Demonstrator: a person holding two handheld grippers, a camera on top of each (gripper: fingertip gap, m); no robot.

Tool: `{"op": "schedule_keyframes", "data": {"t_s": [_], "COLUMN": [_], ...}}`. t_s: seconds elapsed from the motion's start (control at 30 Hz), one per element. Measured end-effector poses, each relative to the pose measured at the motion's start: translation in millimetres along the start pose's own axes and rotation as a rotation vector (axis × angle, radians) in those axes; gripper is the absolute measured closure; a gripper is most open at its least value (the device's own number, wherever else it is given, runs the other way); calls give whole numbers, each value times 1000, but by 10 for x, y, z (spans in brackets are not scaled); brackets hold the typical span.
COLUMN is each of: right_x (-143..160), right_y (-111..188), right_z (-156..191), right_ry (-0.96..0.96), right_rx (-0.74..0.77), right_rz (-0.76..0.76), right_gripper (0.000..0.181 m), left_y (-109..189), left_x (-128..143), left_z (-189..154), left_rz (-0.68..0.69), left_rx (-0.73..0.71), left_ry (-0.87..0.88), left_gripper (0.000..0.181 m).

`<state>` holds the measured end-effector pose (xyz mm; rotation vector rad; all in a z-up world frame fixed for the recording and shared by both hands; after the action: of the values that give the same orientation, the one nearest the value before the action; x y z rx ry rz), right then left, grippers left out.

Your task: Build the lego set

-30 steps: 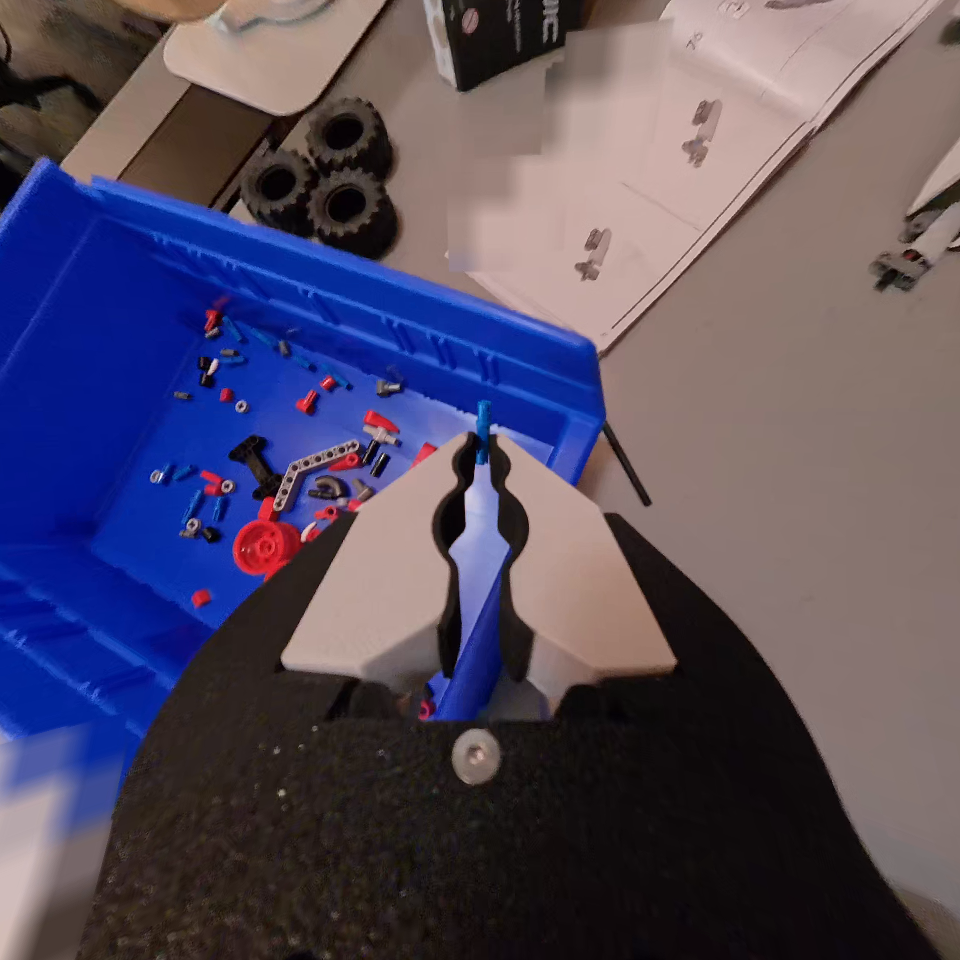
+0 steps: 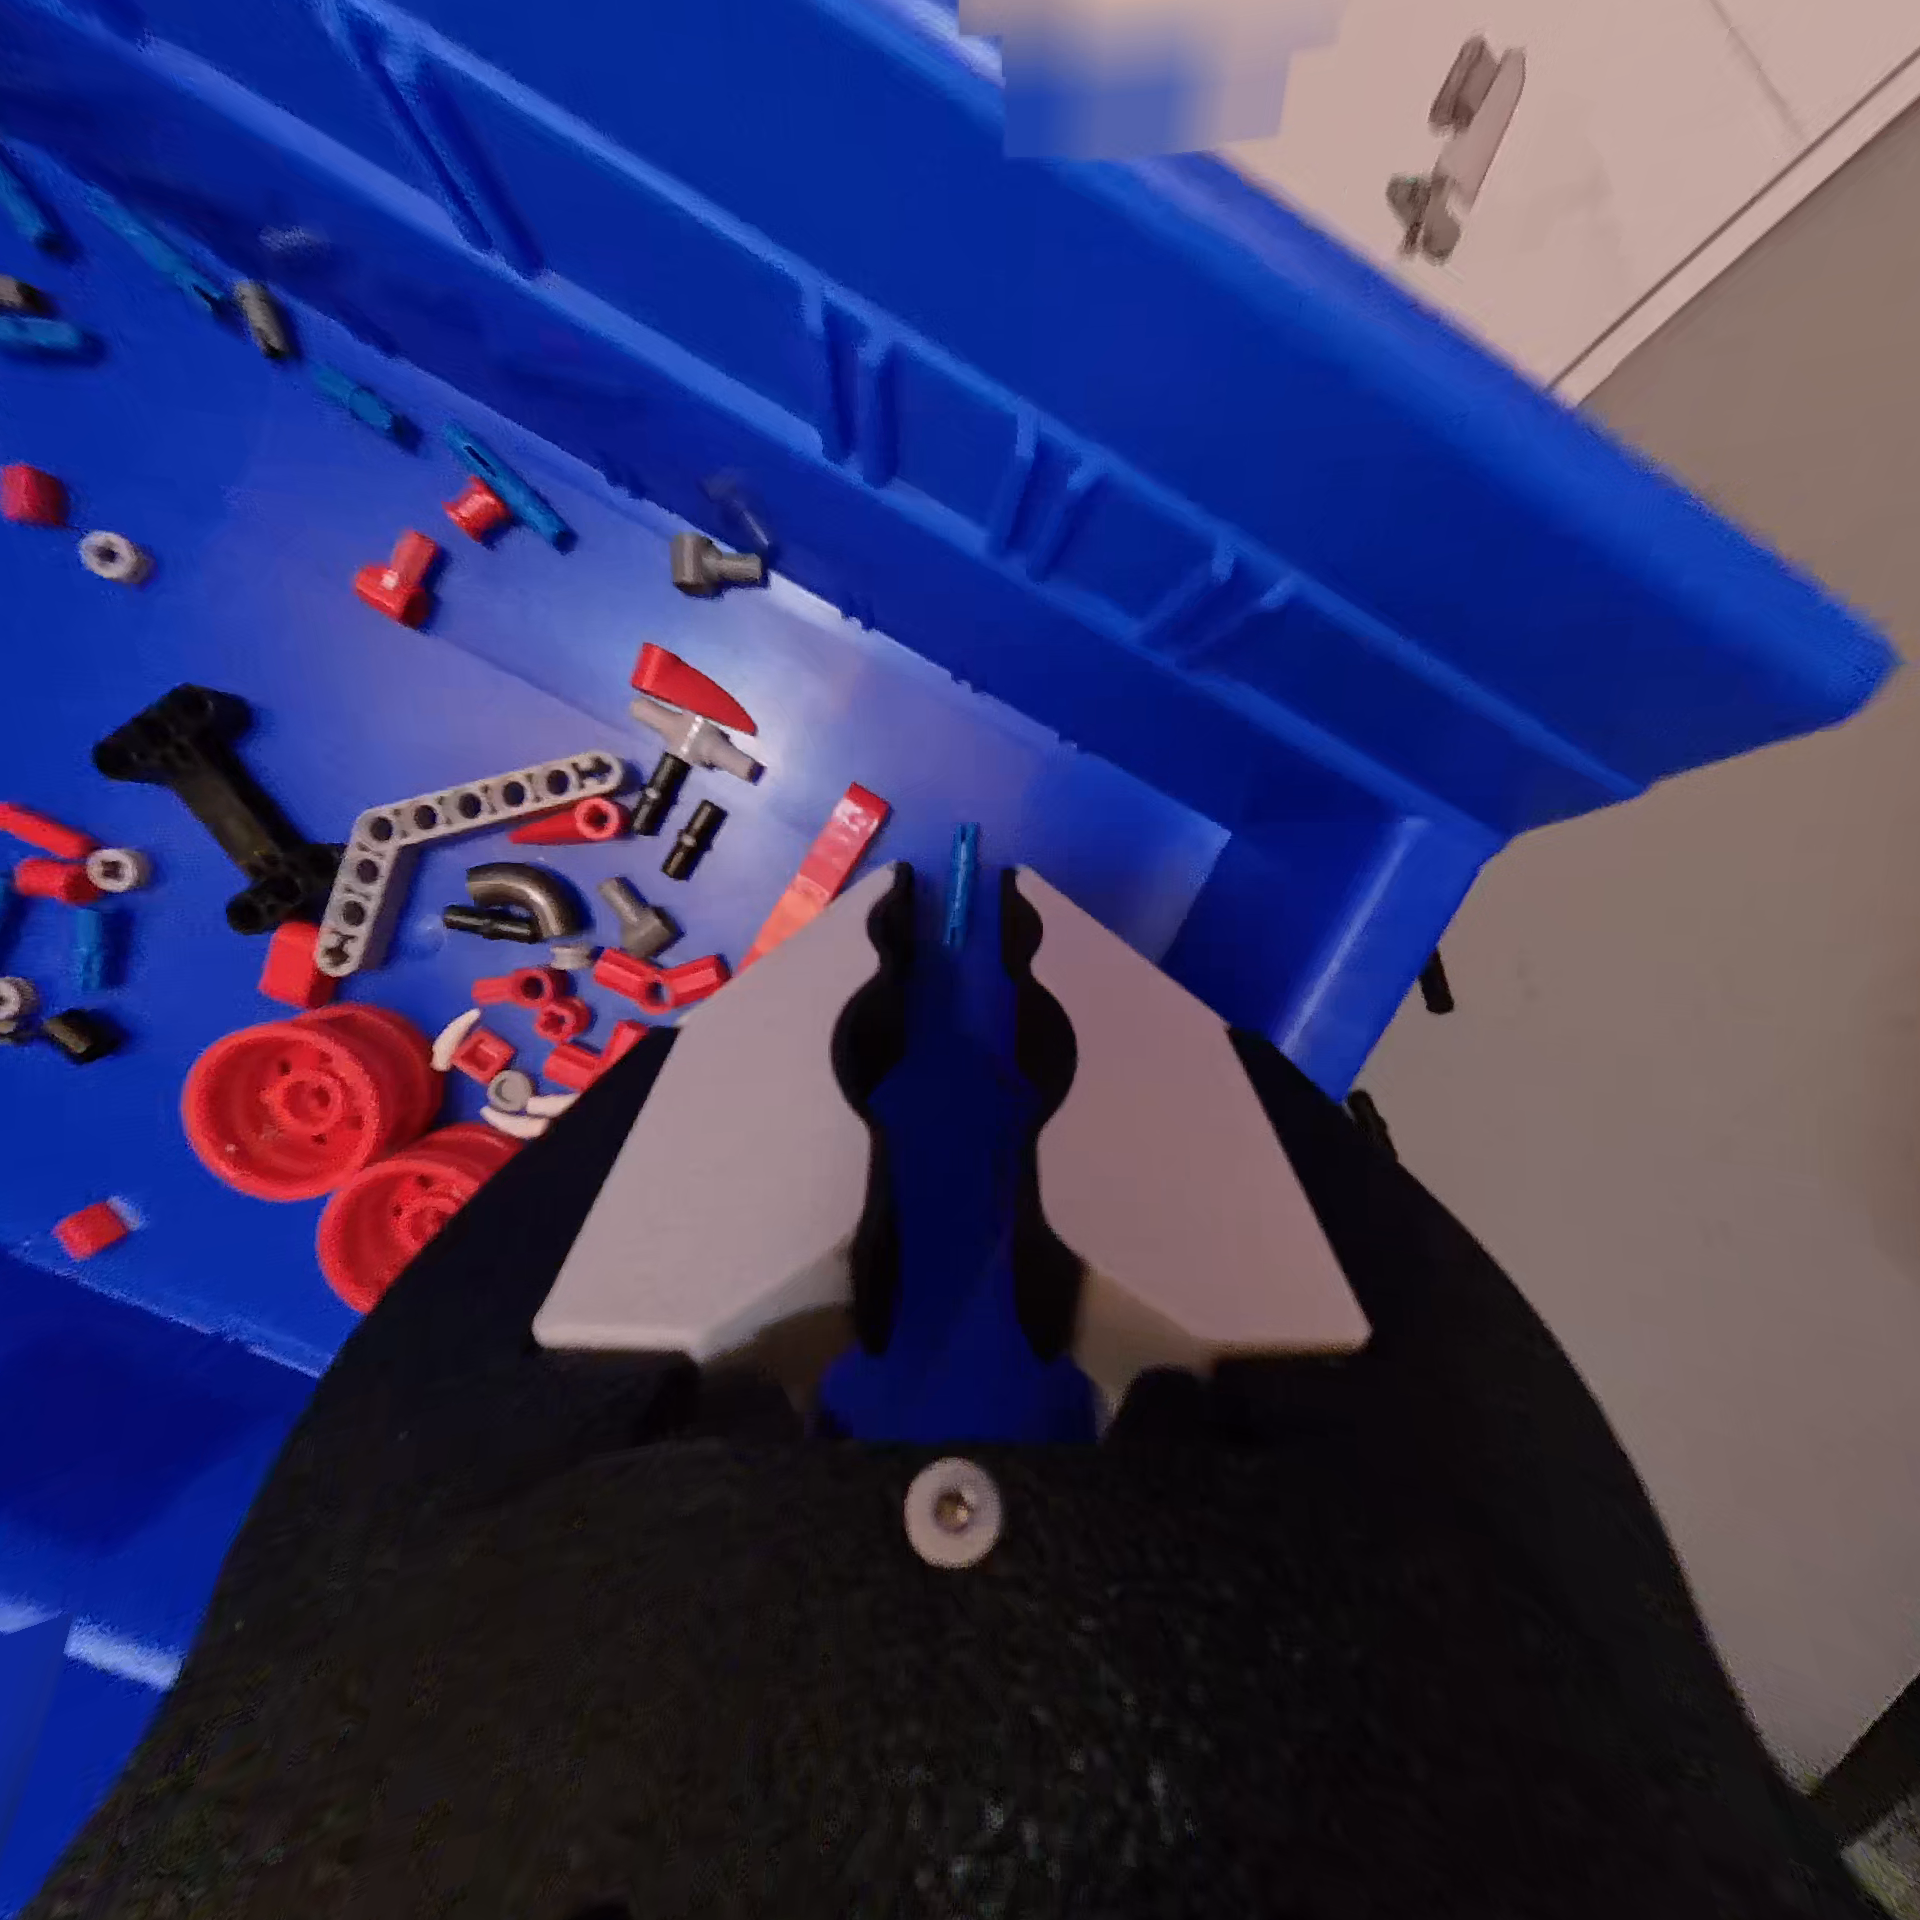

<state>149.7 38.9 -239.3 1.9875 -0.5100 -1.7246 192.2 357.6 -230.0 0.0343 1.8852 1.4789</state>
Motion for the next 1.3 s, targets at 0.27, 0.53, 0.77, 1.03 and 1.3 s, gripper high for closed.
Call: {"op": "schedule_keyframes", "data": {"t_s": [0.27, 0.53, 0.77, 1.03, 1.3], "right_x": [2, 1, 0, 1, 1], "right_y": [1, 3, 3, -1, -5], "right_z": [-8, -7, -8, -16, -19], "right_ry": [-17, -16, -15, -34, -39], "right_rx": [-10, -10, -9, -22, -26], "right_rz": [2, 2, 2, 3, 3], "right_gripper": [162, 162, 162, 162, 162], "left_y": [842, 332, 65, -25, 21], "left_x": [-374, -329, -196, -242, -262], "left_z": [743, 1515, 1839, 1907, 1909], "left_rz": [-1, 297, 416, 451, 432], "left_rx": [-354, -195, -238, -183, -242], "left_ry": [-10, -409, -489, -470, -426], "left_gripper": [173, 170, 164, 174, 179]}}
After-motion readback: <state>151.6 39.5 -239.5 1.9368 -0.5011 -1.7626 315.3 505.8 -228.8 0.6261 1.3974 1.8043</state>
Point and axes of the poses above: each gripper's, where its closed fingertips meet, y back along the fingers, x out of its underside, z = x × y across the jaws, the point moved 4 cm from there along y, back along the fingers, and after that the axes turned 6 degrees about -z, right-handed, at the moved point
